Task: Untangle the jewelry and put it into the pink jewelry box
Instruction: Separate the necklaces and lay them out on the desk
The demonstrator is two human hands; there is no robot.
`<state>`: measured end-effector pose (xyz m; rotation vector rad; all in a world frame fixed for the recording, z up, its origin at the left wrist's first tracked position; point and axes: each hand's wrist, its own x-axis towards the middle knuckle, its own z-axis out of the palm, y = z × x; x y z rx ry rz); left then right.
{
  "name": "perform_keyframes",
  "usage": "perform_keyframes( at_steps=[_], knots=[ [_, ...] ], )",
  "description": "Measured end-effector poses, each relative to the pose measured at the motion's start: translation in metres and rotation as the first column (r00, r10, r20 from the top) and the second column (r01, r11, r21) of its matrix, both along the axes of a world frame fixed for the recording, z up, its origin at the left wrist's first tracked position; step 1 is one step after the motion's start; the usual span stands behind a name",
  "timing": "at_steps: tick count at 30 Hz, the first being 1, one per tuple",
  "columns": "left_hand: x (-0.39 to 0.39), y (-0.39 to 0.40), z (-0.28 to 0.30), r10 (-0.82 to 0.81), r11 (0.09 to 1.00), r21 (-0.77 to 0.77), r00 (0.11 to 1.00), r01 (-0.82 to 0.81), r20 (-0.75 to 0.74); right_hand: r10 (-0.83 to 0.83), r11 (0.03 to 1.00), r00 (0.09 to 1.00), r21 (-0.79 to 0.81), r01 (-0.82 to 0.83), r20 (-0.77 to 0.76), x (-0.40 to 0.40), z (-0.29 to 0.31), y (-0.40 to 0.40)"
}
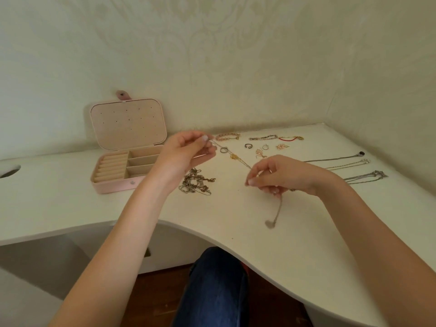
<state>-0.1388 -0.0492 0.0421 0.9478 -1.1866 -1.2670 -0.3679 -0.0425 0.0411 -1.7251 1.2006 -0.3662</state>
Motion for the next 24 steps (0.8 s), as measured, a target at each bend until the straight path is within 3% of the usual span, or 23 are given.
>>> perform_keyframes(
  at_steps=[4,13,18,24],
  knots=[
    [0.015,-0.006,-0.001,0.053,0.997,0.064,0.987,-0.044,-0.149,0.007,0.998,1.0,0.067,-0.006,-0.011,-0.019,-0.006,0.001],
    [0.018,-0.01,-0.009,0.119,0.993,0.048,0.977,-0.112,-0.18,-0.101,0.993,0.988,-0.048,0.107,0.115,-0.06,-0.003,0.016],
    [0.017,-0.011,-0.01,0.143,0.99,0.015,0.984,-0.142,-0.111,-0.16,0.987,0.962,0.054,0.151,0.222,-0.084,-0.01,0.024],
    [0.011,-0.006,-0.015,0.209,0.977,-0.054,0.976,-0.206,0.055,-0.265,0.96,0.908,-0.002,0.281,0.325,-0.106,-0.007,0.031]
  ],
)
